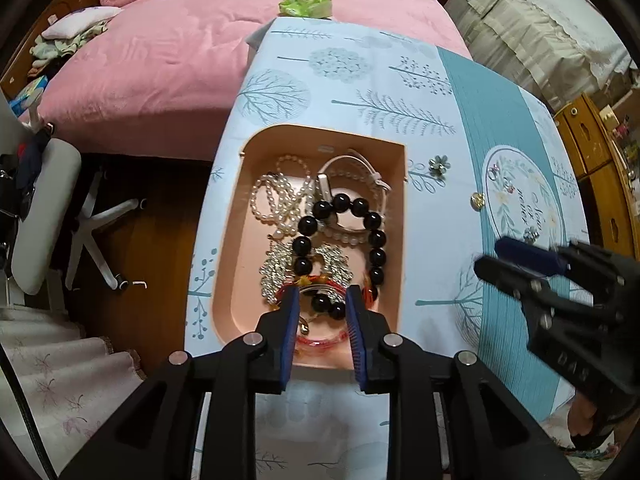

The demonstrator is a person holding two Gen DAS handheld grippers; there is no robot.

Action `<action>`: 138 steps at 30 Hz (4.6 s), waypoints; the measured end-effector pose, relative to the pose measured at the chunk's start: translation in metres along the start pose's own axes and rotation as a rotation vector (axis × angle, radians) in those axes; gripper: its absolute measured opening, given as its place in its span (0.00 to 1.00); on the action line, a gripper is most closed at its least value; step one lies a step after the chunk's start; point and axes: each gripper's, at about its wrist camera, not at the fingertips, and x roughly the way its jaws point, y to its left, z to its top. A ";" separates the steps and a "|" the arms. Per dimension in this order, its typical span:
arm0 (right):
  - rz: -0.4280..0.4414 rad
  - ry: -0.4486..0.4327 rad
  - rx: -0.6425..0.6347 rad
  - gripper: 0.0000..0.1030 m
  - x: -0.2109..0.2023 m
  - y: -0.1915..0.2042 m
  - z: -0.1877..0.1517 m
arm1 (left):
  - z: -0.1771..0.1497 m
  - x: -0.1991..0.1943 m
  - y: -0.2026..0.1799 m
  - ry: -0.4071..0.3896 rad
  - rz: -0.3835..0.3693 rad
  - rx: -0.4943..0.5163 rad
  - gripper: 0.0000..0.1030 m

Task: Organize jewelry
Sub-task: 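Lower both bracelets into the peach box and open both tools, then grasp the gold coin charm with the left tool while the right tool grasps the silver charm, then lift both charms and carry them toward the peach box, then lower both charms into the peach box and open both tools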

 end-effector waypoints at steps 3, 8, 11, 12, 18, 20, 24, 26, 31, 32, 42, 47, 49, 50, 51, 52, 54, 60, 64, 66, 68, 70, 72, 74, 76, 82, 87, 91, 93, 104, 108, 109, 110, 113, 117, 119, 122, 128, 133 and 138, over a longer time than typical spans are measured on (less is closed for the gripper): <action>-0.009 0.014 0.014 0.26 -0.004 -0.006 -0.018 | -0.003 -0.002 -0.009 -0.001 0.006 0.012 0.32; -0.016 0.022 0.056 0.26 -0.012 -0.019 -0.042 | -0.005 -0.009 -0.028 -0.025 0.014 0.043 0.43; -0.026 0.015 0.077 0.26 -0.017 -0.028 -0.052 | -0.005 -0.010 -0.041 -0.029 0.009 0.066 0.43; -0.033 0.013 0.082 0.26 -0.019 -0.031 -0.055 | -0.005 -0.010 -0.045 -0.029 0.007 0.073 0.43; -0.059 -0.008 0.128 0.26 -0.032 -0.052 -0.073 | -0.008 -0.004 -0.075 -0.021 -0.008 0.126 0.43; -0.067 -0.011 0.146 0.26 -0.035 -0.060 -0.077 | -0.008 -0.002 -0.085 -0.018 -0.012 0.141 0.43; -0.081 -0.015 0.185 0.26 -0.038 -0.076 -0.086 | -0.008 0.005 -0.103 -0.011 -0.021 0.170 0.43; -0.086 -0.020 0.208 0.26 -0.041 -0.085 -0.091 | -0.006 0.008 -0.110 -0.007 -0.024 0.181 0.43; -0.091 -0.025 0.270 0.26 -0.042 -0.108 -0.097 | 0.000 0.016 -0.129 0.002 -0.036 0.207 0.44; -0.092 -0.027 0.279 0.26 -0.043 -0.111 -0.098 | 0.002 0.018 -0.132 0.004 -0.037 0.212 0.51; -0.067 -0.052 0.386 0.26 -0.030 -0.156 -0.092 | 0.035 0.047 -0.155 0.023 -0.060 0.178 0.66; -0.058 -0.066 0.376 0.26 -0.018 -0.170 -0.080 | 0.051 0.067 -0.163 0.043 -0.076 0.155 0.66; -0.041 -0.067 0.360 0.26 -0.011 -0.171 -0.076 | 0.056 0.075 -0.165 0.054 -0.080 0.134 0.66; -0.040 -0.064 0.347 0.26 -0.008 -0.171 -0.074 | 0.059 0.079 -0.165 0.058 -0.087 0.117 0.66; -0.034 -0.065 0.334 0.26 -0.005 -0.170 -0.073 | 0.061 0.081 -0.165 0.059 -0.090 0.107 0.66; -0.025 -0.067 0.320 0.26 -0.003 -0.169 -0.071 | 0.062 0.084 -0.165 0.059 -0.092 0.100 0.66; -0.022 -0.065 0.296 0.26 0.002 -0.167 -0.068 | 0.066 0.089 -0.166 0.053 -0.092 0.089 0.66; -0.050 -0.043 0.225 0.26 0.017 -0.159 -0.065 | 0.072 0.101 -0.170 0.038 -0.067 0.077 0.58; -0.058 -0.054 0.196 0.26 0.016 -0.157 -0.063 | 0.075 0.107 -0.176 0.029 -0.054 0.088 0.55; -0.063 -0.058 0.187 0.26 0.017 -0.157 -0.062 | 0.075 0.110 -0.181 0.030 -0.046 0.108 0.47; -0.069 -0.058 0.178 0.26 0.017 -0.156 -0.060 | 0.075 0.112 -0.184 0.035 -0.043 0.122 0.42; -0.073 -0.062 0.180 0.25 0.017 -0.156 -0.060 | 0.075 0.115 -0.187 0.046 -0.038 0.131 0.38; -0.076 -0.065 0.185 0.19 0.018 -0.158 -0.060 | 0.074 0.117 -0.189 0.044 -0.031 0.136 0.33; -0.074 -0.066 0.195 0.15 0.018 -0.160 -0.061 | 0.074 0.119 -0.193 0.040 -0.021 0.150 0.30; -0.062 -0.067 0.202 0.14 0.018 -0.163 -0.061 | 0.076 0.120 -0.195 0.037 -0.014 0.158 0.28; -0.059 -0.073 0.208 0.12 0.017 -0.164 -0.064 | 0.077 0.124 -0.204 0.033 -0.001 0.174 0.14; -0.047 -0.072 0.221 0.12 0.016 -0.165 -0.065 | 0.075 0.124 -0.203 0.027 -0.016 0.162 0.13; -0.042 -0.073 0.234 0.12 0.013 -0.166 -0.068 | 0.070 0.119 -0.197 0.026 -0.026 0.162 0.13; -0.041 -0.075 0.239 0.12 0.012 -0.166 -0.069 | 0.067 0.116 -0.194 0.021 -0.028 0.168 0.13; -0.040 -0.099 0.216 0.02 -0.003 -0.151 -0.069 | 0.048 0.076 -0.175 -0.011 -0.080 0.174 0.13; -0.033 -0.116 0.207 0.01 -0.012 -0.142 -0.068 | 0.038 0.054 -0.164 -0.031 -0.102 0.165 0.13; -0.029 -0.120 0.202 0.01 -0.015 -0.139 -0.068 | 0.034 0.046 -0.161 -0.042 -0.102 0.166 0.13; -0.027 -0.128 0.195 0.01 -0.019 -0.136 -0.067 | 0.033 0.042 -0.160 -0.049 -0.101 0.167 0.13; -0.022 -0.139 0.182 0.01 -0.026 -0.131 -0.065 | 0.023 0.024 -0.146 -0.074 -0.093 0.163 0.13; -0.021 -0.132 0.218 0.02 -0.032 -0.141 -0.066 | 0.014 0.005 -0.123 -0.101 -0.083 0.130 0.13; -0.009 -0.114 0.238 0.02 -0.030 -0.150 -0.068 | 0.010 -0.002 -0.110 -0.111 -0.075 0.107 0.13; -0.034 -0.091 0.232 0.06 -0.026 -0.155 -0.072 | 0.006 -0.008 -0.088 -0.119 -0.062 0.062 0.13; -0.059 -0.070 0.204 0.18 -0.014 -0.152 -0.071 | 0.000 -0.008 -0.042 -0.112 -0.029 -0.041 0.13; -0.071 -0.077 0.248 0.34 -0.005 -0.149 -0.065 | -0.003 -0.006 -0.020 -0.103 -0.026 -0.101 0.13; -0.121 -0.057 0.312 0.34 0.012 -0.151 -0.062 | -0.002 -0.004 -0.016 -0.103 -0.029 -0.113 0.13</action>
